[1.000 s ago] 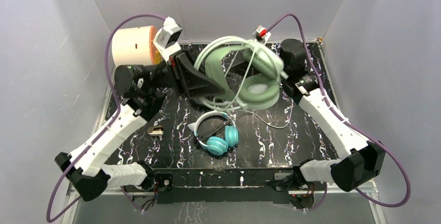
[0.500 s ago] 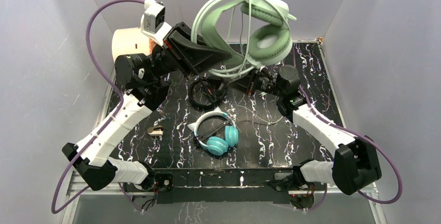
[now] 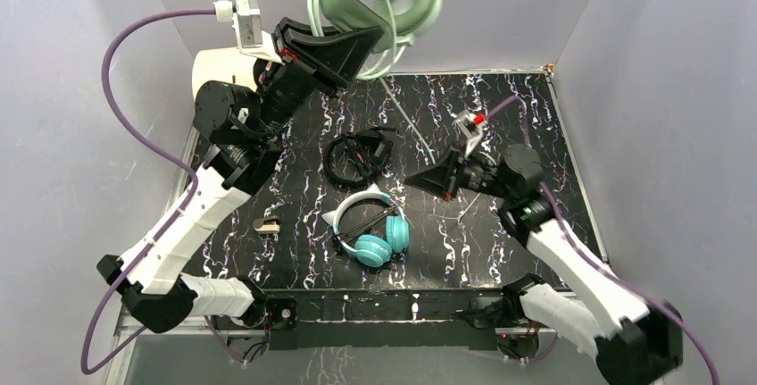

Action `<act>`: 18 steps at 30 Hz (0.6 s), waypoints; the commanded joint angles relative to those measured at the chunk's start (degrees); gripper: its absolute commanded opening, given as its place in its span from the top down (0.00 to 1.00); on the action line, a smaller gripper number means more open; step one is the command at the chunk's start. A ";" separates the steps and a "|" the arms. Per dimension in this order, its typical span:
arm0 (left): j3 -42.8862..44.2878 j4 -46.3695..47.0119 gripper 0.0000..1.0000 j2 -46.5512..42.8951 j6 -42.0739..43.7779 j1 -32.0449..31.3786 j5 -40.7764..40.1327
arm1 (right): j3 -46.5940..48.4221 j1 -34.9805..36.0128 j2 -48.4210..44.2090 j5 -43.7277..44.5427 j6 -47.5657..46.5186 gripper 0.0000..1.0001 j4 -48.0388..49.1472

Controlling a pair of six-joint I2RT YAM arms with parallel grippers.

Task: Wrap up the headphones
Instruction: Wrap the headphones cable around the headphones.

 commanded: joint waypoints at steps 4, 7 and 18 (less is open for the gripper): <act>-7.36 -15.66 1.00 -11.12 17.10 0.00 -21.04 | 11.82 0.21 -23.28 9.54 -21.34 1.00 -47.80; -12.59 -19.09 1.00 -12.33 13.62 -0.03 -17.52 | 21.73 0.21 -22.00 12.15 -28.01 1.00 -58.72; -15.23 -31.67 1.00 -10.15 -1.57 -0.08 15.17 | 59.42 0.21 -2.69 38.70 -46.75 0.98 -72.50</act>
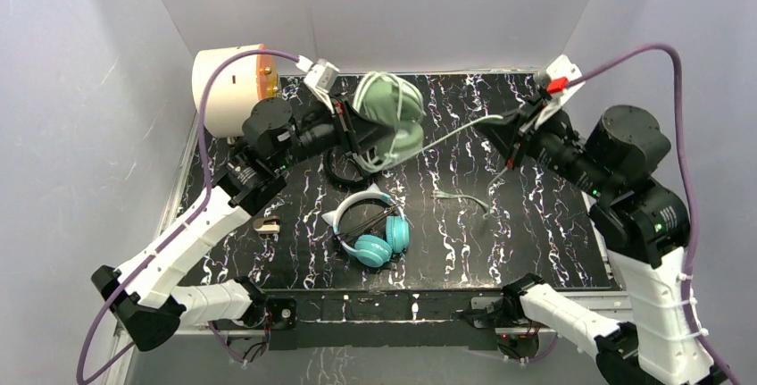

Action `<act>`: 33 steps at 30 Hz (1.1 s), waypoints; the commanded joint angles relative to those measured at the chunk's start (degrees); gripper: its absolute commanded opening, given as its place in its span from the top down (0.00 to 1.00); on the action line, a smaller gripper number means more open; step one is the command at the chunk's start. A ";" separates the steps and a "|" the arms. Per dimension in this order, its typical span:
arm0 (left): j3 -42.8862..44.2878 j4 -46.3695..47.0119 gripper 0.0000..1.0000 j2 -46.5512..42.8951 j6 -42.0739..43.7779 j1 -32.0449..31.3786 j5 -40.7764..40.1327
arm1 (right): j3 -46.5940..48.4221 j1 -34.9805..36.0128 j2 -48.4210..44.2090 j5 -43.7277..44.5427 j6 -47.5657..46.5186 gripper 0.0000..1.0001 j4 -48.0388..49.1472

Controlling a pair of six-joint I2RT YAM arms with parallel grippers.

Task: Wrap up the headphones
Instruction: Wrap the headphones cable around the headphones.

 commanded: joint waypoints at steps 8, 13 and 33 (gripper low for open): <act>-4.85 25.45 1.00 -5.04 -26.05 -0.19 40.34 | 13.58 0.14 13.31 17.55 -12.66 0.86 0.13; -8.46 39.66 1.00 -5.21 -37.89 -0.17 44.19 | 12.45 0.13 15.38 14.61 -17.71 0.76 4.57; 12.07 60.13 1.00 6.22 -42.59 -5.25 43.36 | -14.24 -2.15 24.16 -39.65 15.67 0.80 53.63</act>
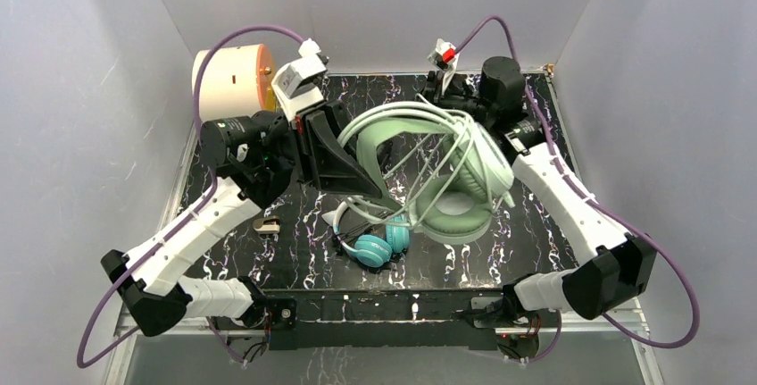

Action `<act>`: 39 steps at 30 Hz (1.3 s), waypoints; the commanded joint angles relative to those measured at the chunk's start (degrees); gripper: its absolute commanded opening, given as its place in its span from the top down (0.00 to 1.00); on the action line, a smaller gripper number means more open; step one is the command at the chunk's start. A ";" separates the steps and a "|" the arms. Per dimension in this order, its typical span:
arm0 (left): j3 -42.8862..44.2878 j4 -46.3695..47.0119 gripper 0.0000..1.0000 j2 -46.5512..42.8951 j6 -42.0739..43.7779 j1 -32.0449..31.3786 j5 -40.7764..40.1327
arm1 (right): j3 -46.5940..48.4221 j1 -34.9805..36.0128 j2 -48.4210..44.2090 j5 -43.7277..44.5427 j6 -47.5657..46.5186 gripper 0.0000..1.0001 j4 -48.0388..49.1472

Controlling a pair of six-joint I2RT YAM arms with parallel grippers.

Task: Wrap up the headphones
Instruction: Wrap the headphones cable around the headphones.

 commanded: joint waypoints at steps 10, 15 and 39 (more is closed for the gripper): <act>10.05 5.76 1.00 3.95 32.97 -0.87 -34.44 | -20.57 -0.20 -9.95 -11.45 32.20 0.89 32.42; 12.11 -1.35 1.00 4.26 48.00 -0.90 -42.61 | -26.73 -0.24 -16.06 -11.82 39.08 0.91 37.71; 13.52 -70.94 1.00 -4.60 62.61 -0.88 -57.24 | 13.49 -0.21 -23.70 23.18 -7.86 0.95 -33.94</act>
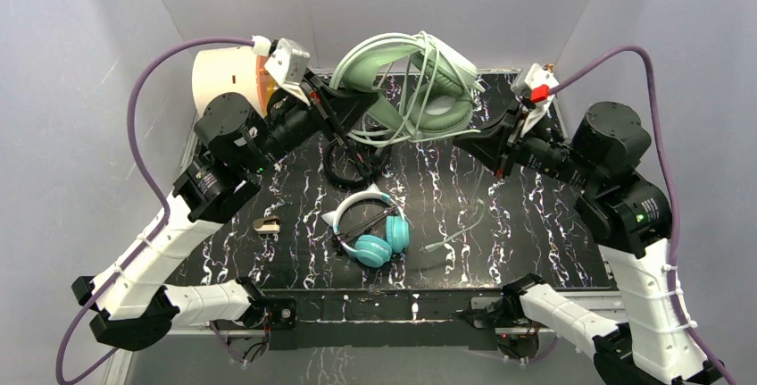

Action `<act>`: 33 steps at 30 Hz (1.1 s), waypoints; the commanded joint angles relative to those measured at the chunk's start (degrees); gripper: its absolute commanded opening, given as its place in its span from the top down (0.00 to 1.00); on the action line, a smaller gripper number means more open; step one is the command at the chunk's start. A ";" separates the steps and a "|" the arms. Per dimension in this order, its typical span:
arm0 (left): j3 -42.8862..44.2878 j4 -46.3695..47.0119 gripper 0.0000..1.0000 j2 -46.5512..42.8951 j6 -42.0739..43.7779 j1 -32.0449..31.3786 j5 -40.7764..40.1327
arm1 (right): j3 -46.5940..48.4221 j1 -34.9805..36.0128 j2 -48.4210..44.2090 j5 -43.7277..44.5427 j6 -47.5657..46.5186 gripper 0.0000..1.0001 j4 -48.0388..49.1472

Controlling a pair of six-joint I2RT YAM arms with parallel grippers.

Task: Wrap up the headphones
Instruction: Wrap the headphones cable around the headphones.

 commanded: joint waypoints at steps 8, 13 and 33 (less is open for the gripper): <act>-6.18 3.29 1.00 -2.84 -14.42 0.92 -14.81 | -14.33 -0.54 -1.24 -7.56 13.42 0.97 19.44; -9.38 12.49 1.00 -5.09 -12.41 0.81 -27.52 | -24.75 -0.53 -2.73 -11.78 24.40 0.99 30.59; -3.24 39.03 1.00 -0.89 -34.81 0.82 -3.80 | -49.69 1.13 4.20 -18.36 38.53 0.89 78.47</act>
